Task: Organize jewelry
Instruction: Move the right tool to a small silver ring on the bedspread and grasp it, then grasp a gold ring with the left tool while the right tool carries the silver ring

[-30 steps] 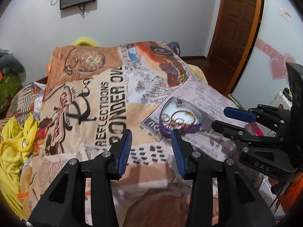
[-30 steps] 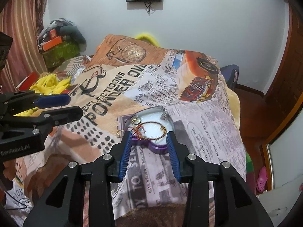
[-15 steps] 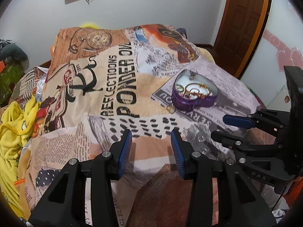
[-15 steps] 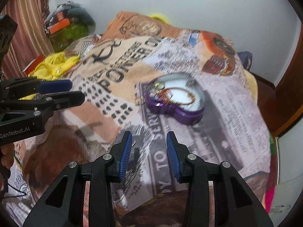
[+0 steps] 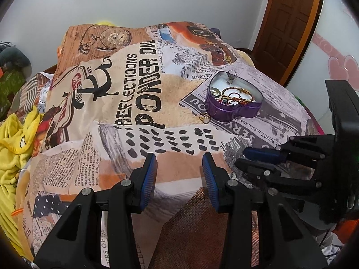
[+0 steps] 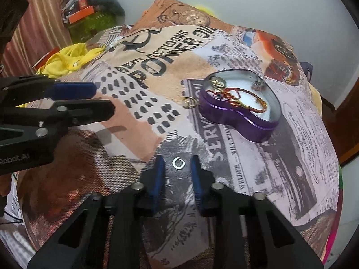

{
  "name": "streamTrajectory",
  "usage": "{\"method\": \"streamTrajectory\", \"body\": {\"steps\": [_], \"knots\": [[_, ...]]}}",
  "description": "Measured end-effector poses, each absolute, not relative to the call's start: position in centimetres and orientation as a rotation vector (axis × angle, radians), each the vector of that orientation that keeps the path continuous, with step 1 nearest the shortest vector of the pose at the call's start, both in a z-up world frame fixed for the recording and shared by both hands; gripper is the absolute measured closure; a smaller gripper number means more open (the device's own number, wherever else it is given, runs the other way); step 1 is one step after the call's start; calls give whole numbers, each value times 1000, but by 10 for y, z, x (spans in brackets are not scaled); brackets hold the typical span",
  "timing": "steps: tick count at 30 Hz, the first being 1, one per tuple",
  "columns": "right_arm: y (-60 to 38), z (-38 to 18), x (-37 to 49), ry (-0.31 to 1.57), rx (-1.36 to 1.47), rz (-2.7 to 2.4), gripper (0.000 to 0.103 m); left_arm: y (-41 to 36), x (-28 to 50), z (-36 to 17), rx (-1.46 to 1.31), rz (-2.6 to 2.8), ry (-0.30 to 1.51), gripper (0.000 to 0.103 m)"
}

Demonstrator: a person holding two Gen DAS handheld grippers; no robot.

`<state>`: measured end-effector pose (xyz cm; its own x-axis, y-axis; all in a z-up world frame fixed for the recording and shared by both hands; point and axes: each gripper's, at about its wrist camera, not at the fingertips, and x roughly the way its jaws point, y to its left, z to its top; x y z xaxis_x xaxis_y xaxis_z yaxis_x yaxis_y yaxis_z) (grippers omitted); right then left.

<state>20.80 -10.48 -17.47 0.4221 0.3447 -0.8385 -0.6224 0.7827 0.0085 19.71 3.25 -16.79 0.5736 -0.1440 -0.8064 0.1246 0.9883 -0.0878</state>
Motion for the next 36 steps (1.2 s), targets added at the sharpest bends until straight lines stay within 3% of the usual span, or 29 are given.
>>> {"method": "streamTrajectory", "body": {"steps": [26,36], "knots": [[-156,-147,242,869,-179,511,93,-3,272,-198,-8,-255,1077,61],[-163,-150,249,867,-149,512,93,-15,285,-204,76,-269,1077,73]]}}
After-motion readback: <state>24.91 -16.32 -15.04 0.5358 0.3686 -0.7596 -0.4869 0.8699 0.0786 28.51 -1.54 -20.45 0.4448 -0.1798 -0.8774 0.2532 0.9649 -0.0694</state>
